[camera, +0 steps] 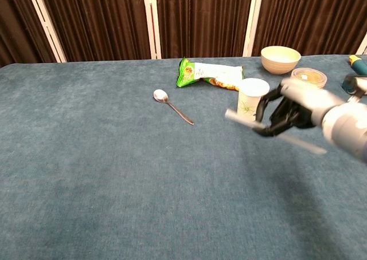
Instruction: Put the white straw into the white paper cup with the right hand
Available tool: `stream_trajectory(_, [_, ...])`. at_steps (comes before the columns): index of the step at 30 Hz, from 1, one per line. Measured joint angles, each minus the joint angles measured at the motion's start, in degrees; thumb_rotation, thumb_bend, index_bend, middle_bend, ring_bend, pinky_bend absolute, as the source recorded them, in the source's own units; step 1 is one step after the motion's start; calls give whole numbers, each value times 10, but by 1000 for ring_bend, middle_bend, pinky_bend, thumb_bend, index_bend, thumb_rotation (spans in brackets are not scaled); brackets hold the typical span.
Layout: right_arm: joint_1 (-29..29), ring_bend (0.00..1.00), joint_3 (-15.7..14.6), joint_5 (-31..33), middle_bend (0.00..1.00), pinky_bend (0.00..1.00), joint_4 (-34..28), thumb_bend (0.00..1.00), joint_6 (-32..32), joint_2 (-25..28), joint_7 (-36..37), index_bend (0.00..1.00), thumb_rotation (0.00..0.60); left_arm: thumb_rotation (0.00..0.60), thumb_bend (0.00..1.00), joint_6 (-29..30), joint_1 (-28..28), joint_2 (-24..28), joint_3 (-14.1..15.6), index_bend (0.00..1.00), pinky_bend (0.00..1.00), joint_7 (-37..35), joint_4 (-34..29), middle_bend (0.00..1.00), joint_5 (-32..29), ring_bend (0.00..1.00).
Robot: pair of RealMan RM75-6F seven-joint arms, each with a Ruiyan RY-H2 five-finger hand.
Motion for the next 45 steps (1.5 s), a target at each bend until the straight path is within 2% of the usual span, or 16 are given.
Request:
stream_trajectory(4, [-17,994,33,-10,1000,1000,-53,346,2,35,69,633,600,600,197,0,0,0,0,74,0,0,0,0,0,0])
stream_trajectory(7, [-31,995,71,-2,1000,1000,-88,347,-8,55,142,633,600,600,197,2,0,-1,0,74,0,2,0,0,1,0])
stream_trajectory(11, [-47,994,135,24,1000,1000,-119,343,-40,77,276,633,600,600,196,3,1,-2,0,74,0,3,1,0,2,0])
stream_trajectory(16, [-54,995,214,74,1000,1000,-121,338,-81,79,435,636,600,600,196,4,1,-3,0,74,0,2,2,0,2,0])
stream_trajectory(20, [-39,994,274,128,1000,1000,-77,338,-116,57,524,649,600,600,194,5,2,-4,0,74,0,1,3,0,2,0])
stream_trajectory(29, [31,994,307,162,1000,1000,75,337,-145,-3,566,653,600,600,196,4,1,-6,-3,76,0,4,4,0,-4,0])
stream_trajectory(35, [67,994,317,183,1000,1000,163,337,-174,-29,580,654,600,600,199,3,1,-6,-5,79,0,7,1,0,-7,0])
stream_trajectory(41, [88,994,319,188,1000,1000,225,336,-195,-54,597,653,600,600,197,4,2,-7,-5,79,0,9,1,0,-9,0])
stream_trajectory(45, [98,994,322,169,1000,1000,251,327,-178,-73,609,653,600,600,200,4,2,-7,-6,80,0,11,0,0,-9,0])
